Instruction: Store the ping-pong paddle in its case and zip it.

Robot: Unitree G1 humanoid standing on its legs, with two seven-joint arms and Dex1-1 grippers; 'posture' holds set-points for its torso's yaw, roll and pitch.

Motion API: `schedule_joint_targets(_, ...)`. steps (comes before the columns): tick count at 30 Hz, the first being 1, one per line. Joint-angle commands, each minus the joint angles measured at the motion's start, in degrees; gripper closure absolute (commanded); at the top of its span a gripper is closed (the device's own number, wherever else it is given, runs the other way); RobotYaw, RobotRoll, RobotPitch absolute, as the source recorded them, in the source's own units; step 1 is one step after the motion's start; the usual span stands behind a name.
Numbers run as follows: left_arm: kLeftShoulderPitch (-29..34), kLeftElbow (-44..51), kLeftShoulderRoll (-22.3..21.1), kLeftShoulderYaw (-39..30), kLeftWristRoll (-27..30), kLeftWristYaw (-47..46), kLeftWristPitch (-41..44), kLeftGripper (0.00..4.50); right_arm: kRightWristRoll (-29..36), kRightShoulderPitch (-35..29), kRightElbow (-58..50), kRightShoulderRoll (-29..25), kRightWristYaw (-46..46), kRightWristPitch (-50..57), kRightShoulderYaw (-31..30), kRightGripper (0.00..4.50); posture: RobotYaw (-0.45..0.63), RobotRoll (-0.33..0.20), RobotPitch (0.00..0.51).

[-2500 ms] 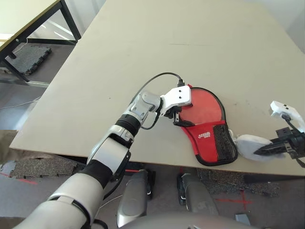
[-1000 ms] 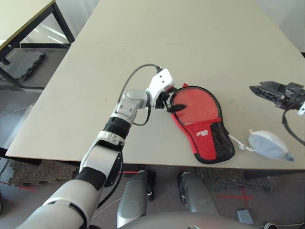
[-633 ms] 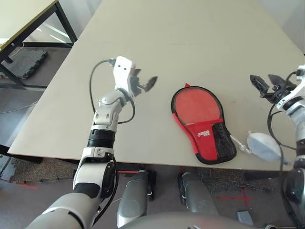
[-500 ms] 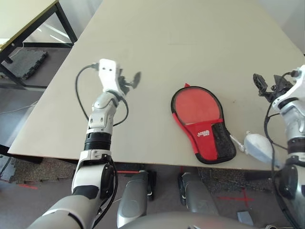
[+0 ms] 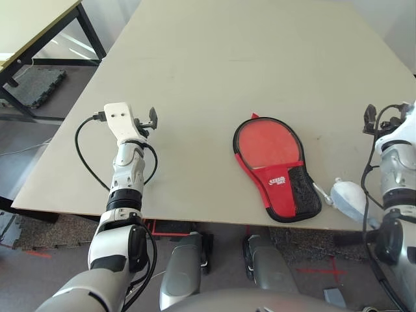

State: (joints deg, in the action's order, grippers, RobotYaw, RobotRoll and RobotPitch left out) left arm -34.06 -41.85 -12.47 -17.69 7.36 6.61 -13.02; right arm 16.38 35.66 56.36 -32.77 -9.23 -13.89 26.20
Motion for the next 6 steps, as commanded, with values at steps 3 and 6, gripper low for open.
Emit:
schedule_joint_targets(3,1.76,0.94,-0.26,1.05,0.00,-0.07,-1.73,0.00,1.48,0.69,2.75,-0.60,1.09,-0.16,2.34,0.04,-0.01,0.000,0.140)
schedule_joint_targets(6,2.67,2.08,-0.32,1.14,0.18,-0.25,-1.72,0.00,0.63,0.89,3.70,-0.45,1.09,-0.38,1.74,0.04,0.00,0.000,0.139)
